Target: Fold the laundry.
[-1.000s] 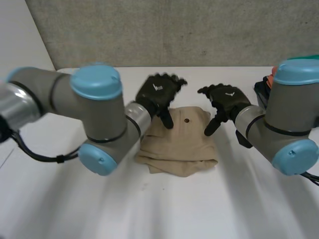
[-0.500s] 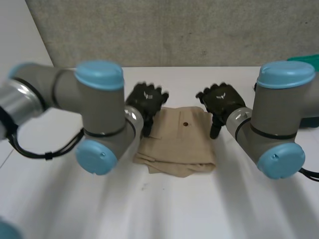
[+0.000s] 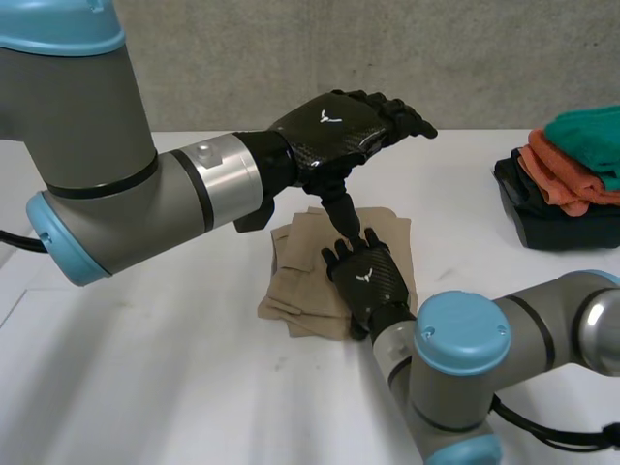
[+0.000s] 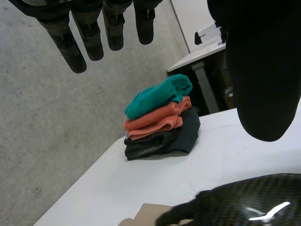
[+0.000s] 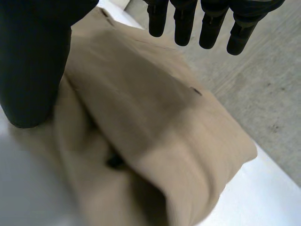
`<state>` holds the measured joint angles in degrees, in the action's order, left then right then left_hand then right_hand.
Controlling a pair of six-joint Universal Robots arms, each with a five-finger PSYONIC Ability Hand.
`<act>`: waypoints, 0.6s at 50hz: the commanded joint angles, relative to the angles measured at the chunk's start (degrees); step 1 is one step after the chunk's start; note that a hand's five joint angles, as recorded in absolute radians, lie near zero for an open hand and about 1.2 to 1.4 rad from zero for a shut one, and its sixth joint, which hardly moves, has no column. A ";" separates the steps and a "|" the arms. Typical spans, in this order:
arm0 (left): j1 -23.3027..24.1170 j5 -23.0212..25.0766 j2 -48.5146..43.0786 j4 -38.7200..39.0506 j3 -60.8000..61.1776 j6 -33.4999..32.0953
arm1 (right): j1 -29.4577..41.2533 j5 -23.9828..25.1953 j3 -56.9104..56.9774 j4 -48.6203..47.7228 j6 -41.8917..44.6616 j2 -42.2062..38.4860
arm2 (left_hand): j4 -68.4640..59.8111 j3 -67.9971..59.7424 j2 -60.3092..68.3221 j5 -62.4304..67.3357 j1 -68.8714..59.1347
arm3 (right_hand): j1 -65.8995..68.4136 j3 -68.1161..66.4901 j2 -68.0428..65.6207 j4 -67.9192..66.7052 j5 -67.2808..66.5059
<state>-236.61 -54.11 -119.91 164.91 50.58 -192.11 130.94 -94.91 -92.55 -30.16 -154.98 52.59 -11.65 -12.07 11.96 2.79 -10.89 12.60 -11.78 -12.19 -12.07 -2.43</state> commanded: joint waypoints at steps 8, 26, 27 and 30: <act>0.01 -1.00 0.20 0.15 -0.05 -0.01 | -2.79 1.31 14.15 -2.62 2.67 -8.38 | 0.93 1.35 -1.24 -2.07 0.17 | 67.40 -68.22 -67.81 -67.93 -67.57; -0.25 -8.64 4.95 5.42 -2.95 2.71 | -20.01 14.49 33.66 -5.43 -0.84 1.89 | 1.27 1.69 -1.58 -2.41 0.51 | 67.40 -68.22 -67.81 -67.93 -67.57; -0.34 -8.73 5.73 6.20 -2.95 3.41 | -21.15 14.93 34.27 -5.52 -1.46 2.42 | 1.27 1.69 -1.58 -2.41 0.51 | 67.40 -68.22 -67.81 -67.93 -67.57; -0.17 -8.73 6.70 7.09 -2.68 4.81 | -27.30 16.95 36.39 -6.22 -5.32 3.66 | 1.27 1.69 -1.58 -2.41 0.51 | 67.40 -68.22 -67.81 -67.93 -67.57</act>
<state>-236.85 -62.18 -115.67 169.89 47.73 -189.87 112.77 -81.39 -60.82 -34.92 -154.94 53.21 -11.65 -12.07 11.96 2.79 -10.90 61.34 -67.54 -67.35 -68.62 -53.86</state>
